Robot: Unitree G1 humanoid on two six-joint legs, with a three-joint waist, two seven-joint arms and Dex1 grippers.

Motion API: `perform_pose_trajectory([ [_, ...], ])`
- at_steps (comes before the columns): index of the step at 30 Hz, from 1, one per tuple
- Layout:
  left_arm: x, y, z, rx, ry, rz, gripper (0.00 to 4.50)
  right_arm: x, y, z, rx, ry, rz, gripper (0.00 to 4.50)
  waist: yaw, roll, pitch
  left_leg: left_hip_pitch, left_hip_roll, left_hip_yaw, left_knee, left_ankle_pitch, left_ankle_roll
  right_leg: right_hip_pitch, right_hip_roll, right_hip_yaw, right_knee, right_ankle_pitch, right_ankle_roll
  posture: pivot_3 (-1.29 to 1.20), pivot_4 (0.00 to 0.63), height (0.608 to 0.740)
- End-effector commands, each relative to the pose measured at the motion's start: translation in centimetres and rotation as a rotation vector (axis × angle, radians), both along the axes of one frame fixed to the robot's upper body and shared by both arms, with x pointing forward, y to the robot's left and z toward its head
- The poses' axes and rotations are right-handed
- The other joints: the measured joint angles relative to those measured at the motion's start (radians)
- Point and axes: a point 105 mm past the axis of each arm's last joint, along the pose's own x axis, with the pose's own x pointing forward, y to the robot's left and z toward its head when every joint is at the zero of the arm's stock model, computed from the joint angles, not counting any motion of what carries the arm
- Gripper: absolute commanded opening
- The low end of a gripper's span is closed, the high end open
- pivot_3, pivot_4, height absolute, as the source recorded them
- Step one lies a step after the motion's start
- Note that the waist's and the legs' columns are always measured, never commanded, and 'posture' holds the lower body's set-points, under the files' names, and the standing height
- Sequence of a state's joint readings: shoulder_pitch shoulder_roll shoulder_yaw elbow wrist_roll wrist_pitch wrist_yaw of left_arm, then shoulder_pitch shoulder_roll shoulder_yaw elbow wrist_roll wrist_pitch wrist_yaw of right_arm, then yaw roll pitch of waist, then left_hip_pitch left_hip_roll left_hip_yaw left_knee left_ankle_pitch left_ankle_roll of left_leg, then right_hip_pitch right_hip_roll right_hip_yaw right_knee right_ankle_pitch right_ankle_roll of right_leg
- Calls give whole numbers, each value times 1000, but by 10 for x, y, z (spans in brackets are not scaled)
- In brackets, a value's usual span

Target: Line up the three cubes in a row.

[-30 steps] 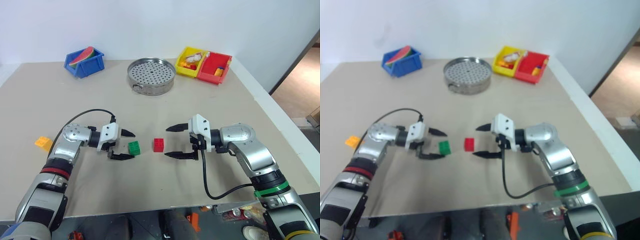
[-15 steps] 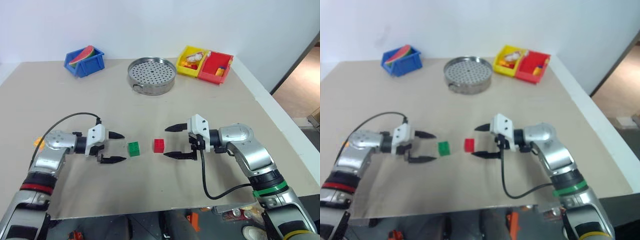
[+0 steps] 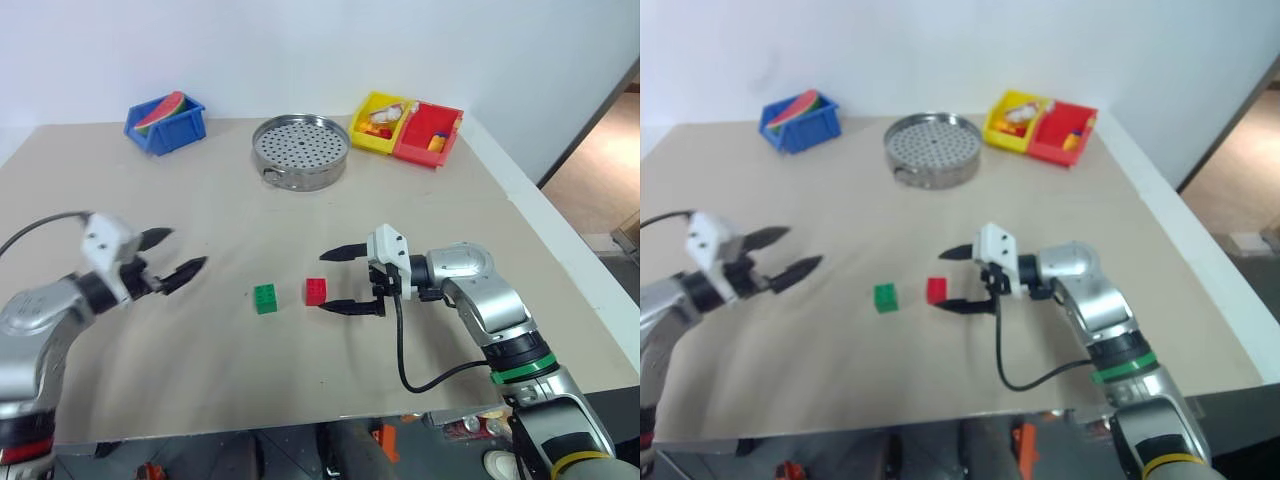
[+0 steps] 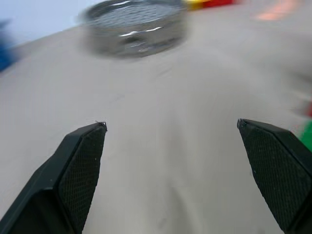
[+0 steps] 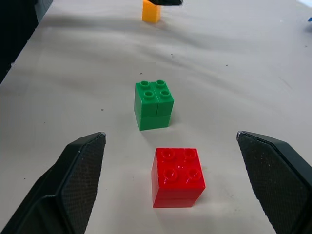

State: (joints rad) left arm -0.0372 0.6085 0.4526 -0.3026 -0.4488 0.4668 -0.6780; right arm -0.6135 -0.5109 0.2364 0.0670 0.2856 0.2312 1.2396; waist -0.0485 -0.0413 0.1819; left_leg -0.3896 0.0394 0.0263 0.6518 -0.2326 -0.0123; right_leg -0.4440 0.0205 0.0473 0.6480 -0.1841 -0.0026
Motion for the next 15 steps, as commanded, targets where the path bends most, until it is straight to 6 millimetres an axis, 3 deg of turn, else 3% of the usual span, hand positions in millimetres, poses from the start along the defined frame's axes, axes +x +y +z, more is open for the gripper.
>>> perform_pose_trajectory([
  [1,-16,34,22,1,-120,231,4460,-3,11,30,152,57,53,4500,1,0,0,0,0,0,0,0,0,0,0,0,0,0,0,0,150,740],
  [6,-36,62,18,20,-126,377,4460,-7,22,59,293,163,99,4500,2,0,0,0,2,0,1,0,0,0,2,0,0,-2,-5,0,150,740],
  [15,-56,88,-1,-15,-53,483,4460,-5,24,54,232,96,121,4500,2,-1,0,0,3,0,1,-1,-2,0,3,-1,0,-3,-8,0,150,740],
])
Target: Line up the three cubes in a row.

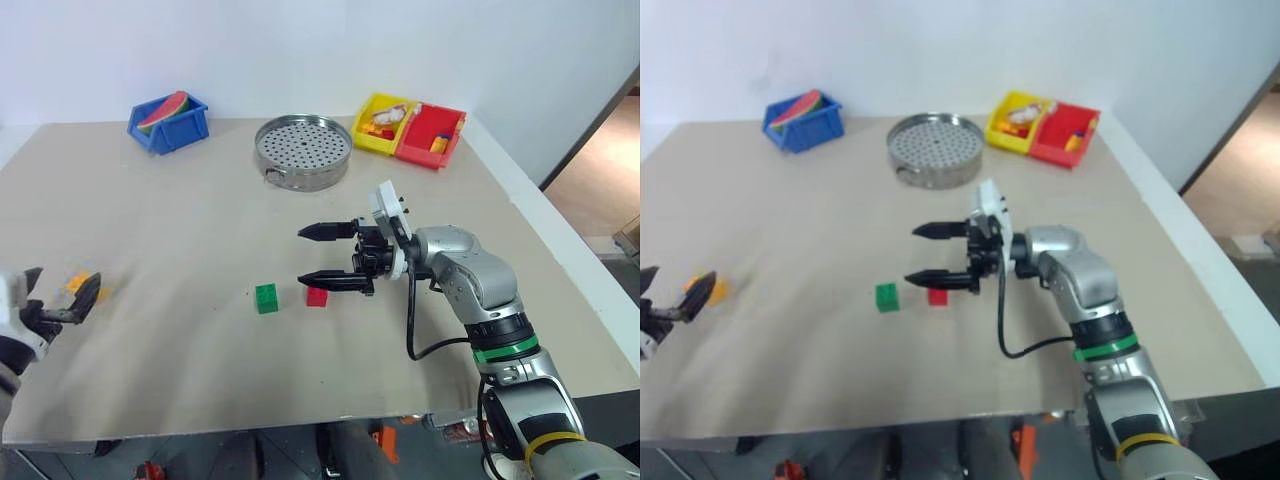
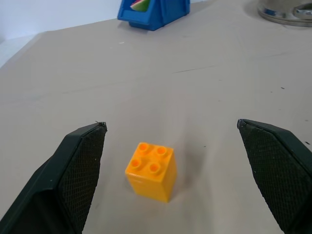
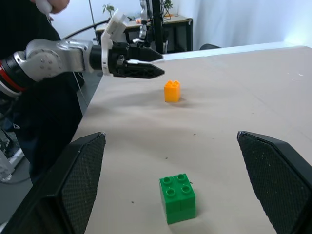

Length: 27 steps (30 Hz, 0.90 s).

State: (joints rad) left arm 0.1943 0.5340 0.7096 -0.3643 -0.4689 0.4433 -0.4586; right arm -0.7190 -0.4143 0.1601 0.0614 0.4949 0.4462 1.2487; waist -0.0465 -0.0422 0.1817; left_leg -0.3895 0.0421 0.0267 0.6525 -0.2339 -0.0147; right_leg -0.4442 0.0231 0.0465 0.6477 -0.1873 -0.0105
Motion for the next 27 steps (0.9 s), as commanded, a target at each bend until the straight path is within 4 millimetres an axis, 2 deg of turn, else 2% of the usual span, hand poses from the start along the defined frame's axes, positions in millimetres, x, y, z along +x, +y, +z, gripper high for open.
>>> perform_pose_trajectory([
  [1,-5,10,8,21,-22,23,4460,-1,1,7,-5,-65,17,4500,0,0,0,0,0,0,0,0,0,0,0,0,0,0,0,0,150,740],
  [9,5,29,8,15,7,-9,4460,-2,-4,-5,-73,-112,7,4500,0,0,0,0,4,0,-1,0,0,-1,5,-1,0,-1,-2,0,150,740],
  [15,18,34,1,-21,48,-55,4460,-3,-9,-7,-85,-119,-17,4500,0,0,0,0,5,0,-2,-1,-2,-2,6,-1,0,-1,-3,0,150,740],
  [27,35,37,-34,-25,188,-70,4460,-5,-19,-12,-119,-134,-68,4500,0,0,0,-3,5,2,-2,-3,-5,-7,6,0,1,0,-1,0,150,740],
])
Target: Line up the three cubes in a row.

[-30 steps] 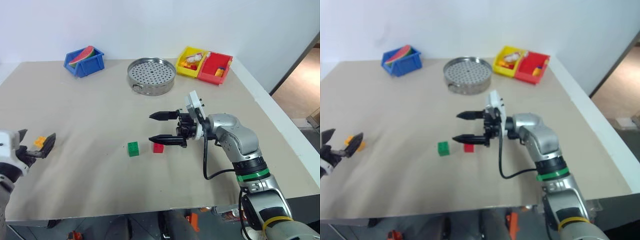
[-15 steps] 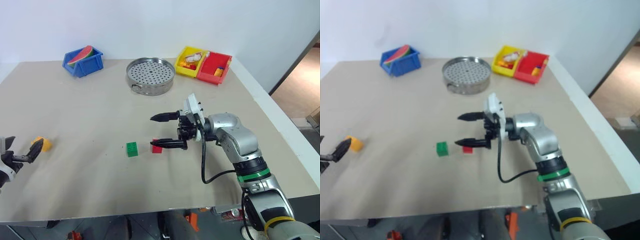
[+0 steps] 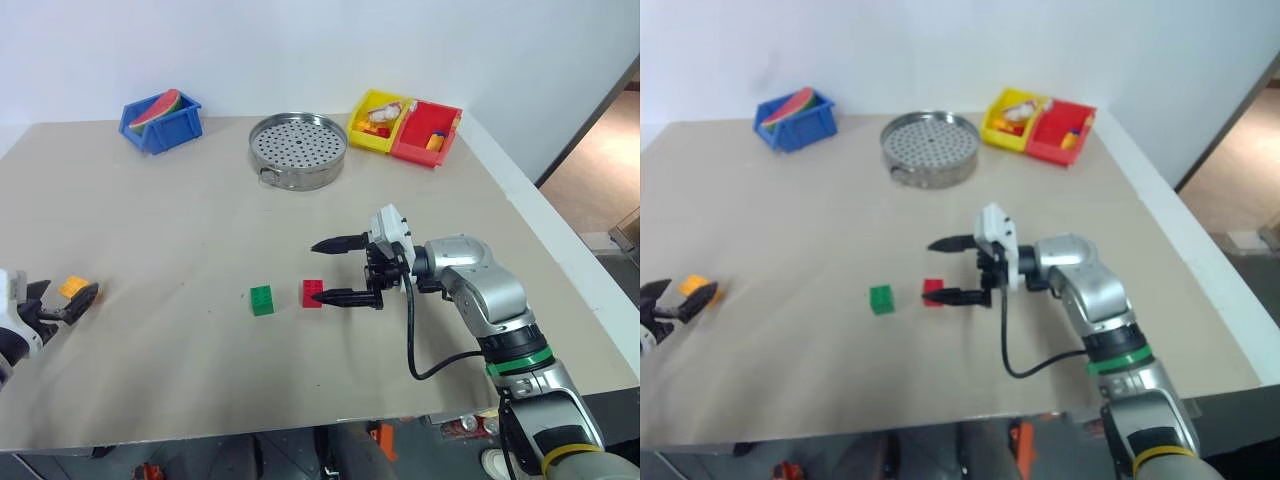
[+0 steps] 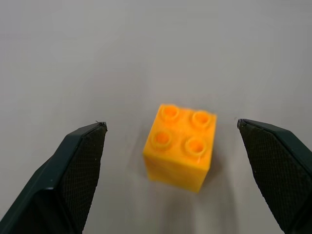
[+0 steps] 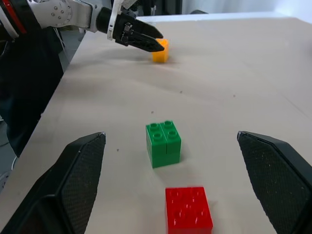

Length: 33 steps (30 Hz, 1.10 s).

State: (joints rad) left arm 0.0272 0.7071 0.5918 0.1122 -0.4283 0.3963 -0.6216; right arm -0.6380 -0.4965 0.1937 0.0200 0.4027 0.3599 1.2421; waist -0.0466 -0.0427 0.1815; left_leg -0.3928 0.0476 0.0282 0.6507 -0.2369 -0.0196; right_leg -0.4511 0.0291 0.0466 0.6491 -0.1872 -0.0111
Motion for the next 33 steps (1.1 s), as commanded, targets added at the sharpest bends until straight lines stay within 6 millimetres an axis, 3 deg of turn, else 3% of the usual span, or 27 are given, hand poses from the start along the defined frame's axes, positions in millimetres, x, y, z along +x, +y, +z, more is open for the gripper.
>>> perform_pose_trajectory([
  [1,6,2,8,60,-12,-19,4460,-3,-2,12,10,-63,2,4500,0,0,0,0,0,0,0,0,0,0,0,0,0,0,0,0,150,740],
  [5,12,0,2,65,12,-43,4460,-3,-3,12,5,-64,-3,4500,1,0,0,0,0,0,0,0,0,0,0,0,1,0,0,0,150,740],
  [14,17,-2,-3,63,25,-57,1534,-3,-4,11,-3,-72,-8,4500,1,0,0,0,0,0,0,0,0,0,1,0,1,0,0,0,150,740],
  [15,17,-2,-3,62,26,-58,1374,-3,-4,11,-5,-76,-9,4500,1,0,0,0,0,0,0,0,0,0,1,0,1,0,0,0,150,740],
  [20,22,-28,6,86,-10,-217,1374,-2,-7,12,-9,-79,-11,4500,1,0,0,0,0,0,0,0,0,0,0,0,1,0,0,0,150,740],
  [24,25,-84,10,125,-19,-501,1374,-1,-7,12,-18,-81,-7,4500,2,0,0,-1,0,0,0,0,0,0,0,0,1,0,0,0,150,740],
  [28,18,-132,-1,183,46,-794,1374,0,-7,13,-25,-86,-4,4500,2,0,0,0,-1,1,0,0,0,0,0,2,1,0,1,0,150,740],
  [33,19,-157,-10,223,105,-1021,1374,2,-7,14,-30,-95,-8,4500,2,0,0,0,0,0,0,0,0,-1,3,2,1,1,1,0,150,740],
])
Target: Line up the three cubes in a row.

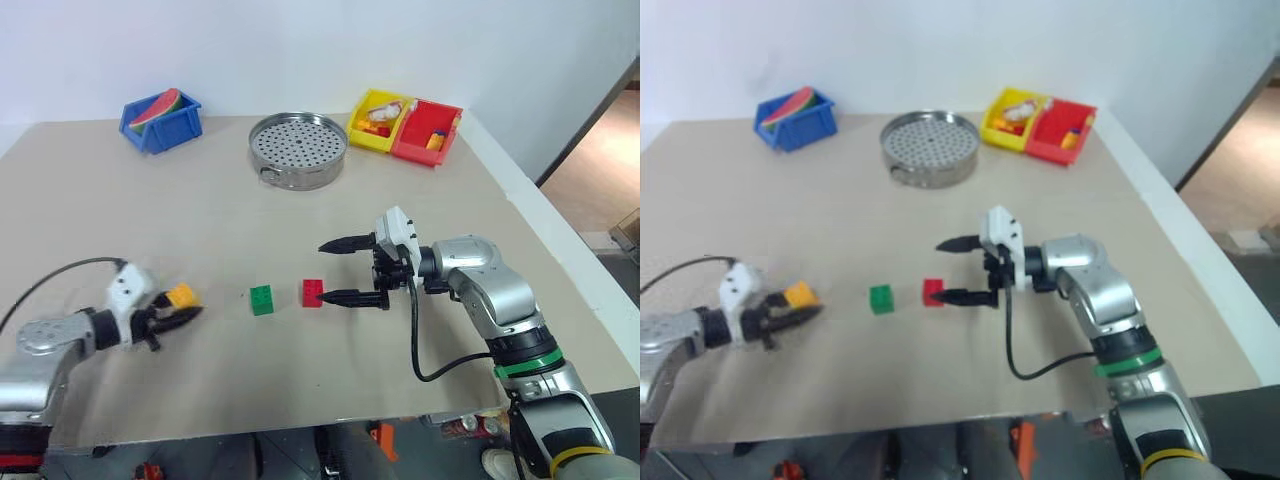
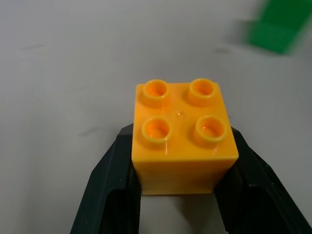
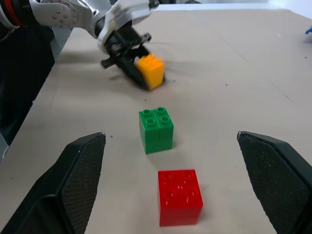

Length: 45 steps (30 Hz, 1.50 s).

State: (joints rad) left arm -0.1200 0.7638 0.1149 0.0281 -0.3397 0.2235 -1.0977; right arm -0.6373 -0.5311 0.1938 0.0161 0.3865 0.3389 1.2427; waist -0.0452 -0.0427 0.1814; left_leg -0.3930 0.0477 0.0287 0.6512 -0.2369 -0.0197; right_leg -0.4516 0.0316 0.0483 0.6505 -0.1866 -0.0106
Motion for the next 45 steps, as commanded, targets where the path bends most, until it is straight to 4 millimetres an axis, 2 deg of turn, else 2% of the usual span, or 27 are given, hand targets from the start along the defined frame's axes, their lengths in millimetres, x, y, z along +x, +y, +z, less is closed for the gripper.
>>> perform_pose_trajectory([
  [1,3,-6,4,64,-16,-133,1374,0,1,14,6,-65,9,4500,0,0,0,0,0,0,0,0,0,0,1,0,0,0,0,0,150,740],
  [7,20,-17,7,90,-37,-252,1374,-1,-4,13,3,-73,-17,4500,2,0,0,0,0,-1,1,0,0,0,2,0,2,0,0,0,150,740],
  [18,17,-31,8,78,-22,-392,1374,-7,-16,9,-9,-72,-73,4500,1,0,0,0,0,0,2,0,1,0,1,2,2,0,0,0,150,740],
  [24,11,-24,8,94,-16,-397,1374,-7,-18,10,-13,-72,-79,4500,0,0,0,0,0,0,2,0,1,0,2,2,3,0,0,0,150,740],
  [32,14,-6,6,143,-8,-343,1374,-6,-15,9,-16,-69,-69,4500,-1,0,0,1,1,0,2,0,1,0,3,2,4,0,0,0,150,740],
  [45,12,7,5,179,12,-323,1374,-4,-15,9,-19,-66,-65,4500,-3,0,0,3,2,0,2,0,1,0,5,2,7,-1,-2,0,150,740],
])
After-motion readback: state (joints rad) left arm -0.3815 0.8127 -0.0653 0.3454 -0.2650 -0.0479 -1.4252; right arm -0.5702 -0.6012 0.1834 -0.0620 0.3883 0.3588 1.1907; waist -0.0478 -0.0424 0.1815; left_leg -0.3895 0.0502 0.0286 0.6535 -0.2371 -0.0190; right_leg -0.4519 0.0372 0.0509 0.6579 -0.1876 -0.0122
